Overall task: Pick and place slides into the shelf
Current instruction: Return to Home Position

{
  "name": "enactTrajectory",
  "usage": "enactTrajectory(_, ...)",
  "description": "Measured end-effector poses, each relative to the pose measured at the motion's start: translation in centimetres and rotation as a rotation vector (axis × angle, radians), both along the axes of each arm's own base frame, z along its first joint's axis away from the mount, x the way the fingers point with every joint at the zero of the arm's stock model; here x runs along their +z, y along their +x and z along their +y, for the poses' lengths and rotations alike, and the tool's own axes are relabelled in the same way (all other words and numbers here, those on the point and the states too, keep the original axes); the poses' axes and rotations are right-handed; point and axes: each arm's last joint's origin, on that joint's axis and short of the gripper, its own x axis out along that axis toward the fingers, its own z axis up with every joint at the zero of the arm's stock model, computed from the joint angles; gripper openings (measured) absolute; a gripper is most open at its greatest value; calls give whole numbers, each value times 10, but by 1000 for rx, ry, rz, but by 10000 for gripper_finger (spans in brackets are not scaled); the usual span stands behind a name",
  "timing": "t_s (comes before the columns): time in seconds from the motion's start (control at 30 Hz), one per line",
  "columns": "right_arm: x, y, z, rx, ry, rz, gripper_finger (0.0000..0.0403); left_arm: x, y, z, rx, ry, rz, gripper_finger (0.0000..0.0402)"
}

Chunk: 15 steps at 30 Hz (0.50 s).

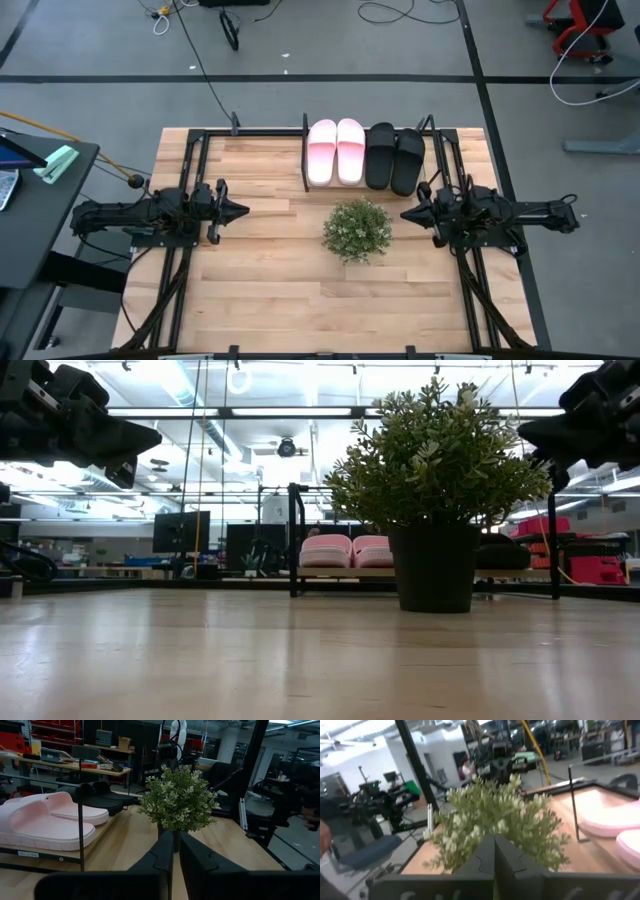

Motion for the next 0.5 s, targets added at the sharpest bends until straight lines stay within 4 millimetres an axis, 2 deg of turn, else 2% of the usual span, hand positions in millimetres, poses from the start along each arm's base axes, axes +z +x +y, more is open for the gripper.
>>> enactTrajectory(0.27,-2,0,1,39,-87,16,0,0,0,0,0,0,-1,23)
enactTrajectory(0.5,-3,0,1,35,-137,10,0,0,0,0,0,1,0,34)
